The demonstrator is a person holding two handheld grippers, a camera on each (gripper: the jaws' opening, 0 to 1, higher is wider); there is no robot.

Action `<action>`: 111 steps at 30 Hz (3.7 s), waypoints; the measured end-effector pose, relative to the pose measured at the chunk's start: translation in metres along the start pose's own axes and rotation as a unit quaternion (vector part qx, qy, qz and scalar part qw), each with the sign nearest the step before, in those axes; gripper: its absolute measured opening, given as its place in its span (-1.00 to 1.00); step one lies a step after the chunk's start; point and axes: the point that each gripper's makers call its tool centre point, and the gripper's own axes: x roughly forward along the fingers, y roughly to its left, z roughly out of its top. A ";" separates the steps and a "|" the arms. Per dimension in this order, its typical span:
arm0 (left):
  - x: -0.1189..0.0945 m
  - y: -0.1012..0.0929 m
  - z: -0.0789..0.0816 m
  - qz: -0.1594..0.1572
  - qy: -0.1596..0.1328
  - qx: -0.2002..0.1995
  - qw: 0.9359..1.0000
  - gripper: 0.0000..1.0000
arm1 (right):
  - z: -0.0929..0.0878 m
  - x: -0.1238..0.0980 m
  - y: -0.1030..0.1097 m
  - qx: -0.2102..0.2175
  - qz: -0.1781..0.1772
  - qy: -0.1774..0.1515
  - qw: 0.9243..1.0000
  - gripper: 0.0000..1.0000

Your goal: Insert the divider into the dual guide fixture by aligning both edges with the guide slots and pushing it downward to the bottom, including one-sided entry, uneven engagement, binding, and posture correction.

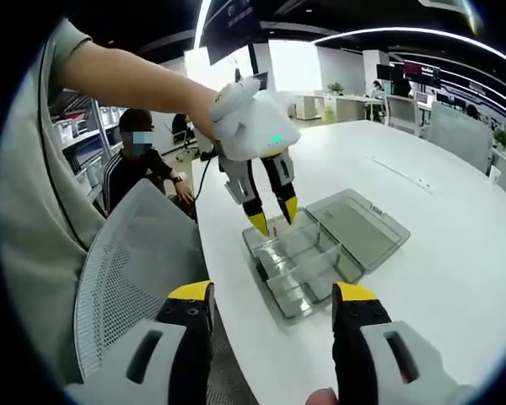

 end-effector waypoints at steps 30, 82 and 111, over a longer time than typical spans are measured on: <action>-0.045 -0.011 0.035 0.079 -0.129 -0.064 0.986 -0.24 | -0.015 0.001 -0.018 -0.007 -0.001 0.033 0.999 0.10; -0.072 -0.042 0.064 0.105 -0.252 -0.161 0.948 -0.05 | -0.036 -0.023 -0.057 -0.027 -0.015 0.068 0.997 0.10; -0.073 -0.044 0.064 0.104 -0.283 -0.188 0.935 0.04 | -0.067 -0.014 -0.075 -0.071 0.004 0.132 0.989 0.06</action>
